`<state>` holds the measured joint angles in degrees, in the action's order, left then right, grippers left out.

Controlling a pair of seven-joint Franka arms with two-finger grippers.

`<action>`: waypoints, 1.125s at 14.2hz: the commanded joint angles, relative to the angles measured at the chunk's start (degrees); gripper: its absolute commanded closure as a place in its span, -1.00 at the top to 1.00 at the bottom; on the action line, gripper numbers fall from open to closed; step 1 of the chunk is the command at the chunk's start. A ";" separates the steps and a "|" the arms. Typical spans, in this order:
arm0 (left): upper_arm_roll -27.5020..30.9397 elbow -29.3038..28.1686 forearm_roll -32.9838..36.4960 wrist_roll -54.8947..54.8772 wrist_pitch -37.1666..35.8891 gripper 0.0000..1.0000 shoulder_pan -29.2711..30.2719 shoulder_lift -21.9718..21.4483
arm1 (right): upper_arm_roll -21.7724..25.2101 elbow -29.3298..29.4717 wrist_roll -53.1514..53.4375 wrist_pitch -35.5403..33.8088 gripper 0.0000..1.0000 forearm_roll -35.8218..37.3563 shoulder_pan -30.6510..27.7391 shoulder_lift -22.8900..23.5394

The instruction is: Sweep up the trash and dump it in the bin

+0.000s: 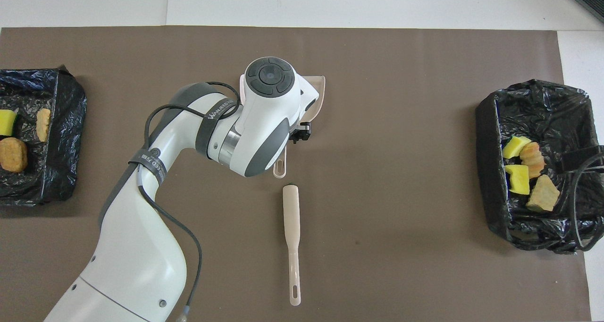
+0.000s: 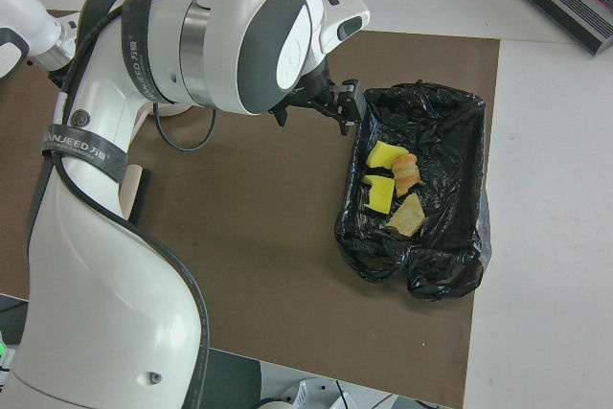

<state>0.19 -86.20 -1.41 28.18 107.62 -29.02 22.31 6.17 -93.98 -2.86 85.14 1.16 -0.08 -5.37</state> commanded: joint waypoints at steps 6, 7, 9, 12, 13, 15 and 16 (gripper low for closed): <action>-0.10 -23.32 0.18 -27.18 -4.23 1.00 16.43 -28.80 | -0.02 0.02 1.18 -0.41 1.00 -0.98 -0.35 0.09; -0.02 -21.75 0.18 -29.91 -7.22 1.00 17.84 -30.21 | 0.07 0.46 1.10 -0.50 1.00 -1.16 -0.35 0.18; -0.02 -17.10 0.27 -33.27 -12.41 1.00 21.27 -31.54 | -0.28 0.03 -0.56 0.28 1.00 1.19 0.17 0.01; 0.07 -6.12 2.63 -34.95 -21.56 1.00 22.16 -29.88 | -0.81 0.11 -3.56 1.25 1.00 1.66 -0.09 0.09; 0.16 -3.21 2.30 -35.21 -23.14 1.00 22.16 -28.30 | -0.81 0.37 -3.56 1.16 1.00 1.13 0.00 0.18; 0.42 3.81 2.29 -35.21 -28.41 1.00 22.25 -23.57 | -0.81 0.55 -3.65 1.16 1.00 0.78 0.00 0.09; 0.42 8.02 2.29 -35.21 -30.61 1.00 22.25 -21.11 | -0.81 0.64 -3.47 1.16 1.00 -0.01 0.00 0.09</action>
<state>0.83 -88.65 -0.06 -6.21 82.53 -7.17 -6.51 5.61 -93.80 -4.84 85.75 2.03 0.30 -5.37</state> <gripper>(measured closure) 0.000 0.000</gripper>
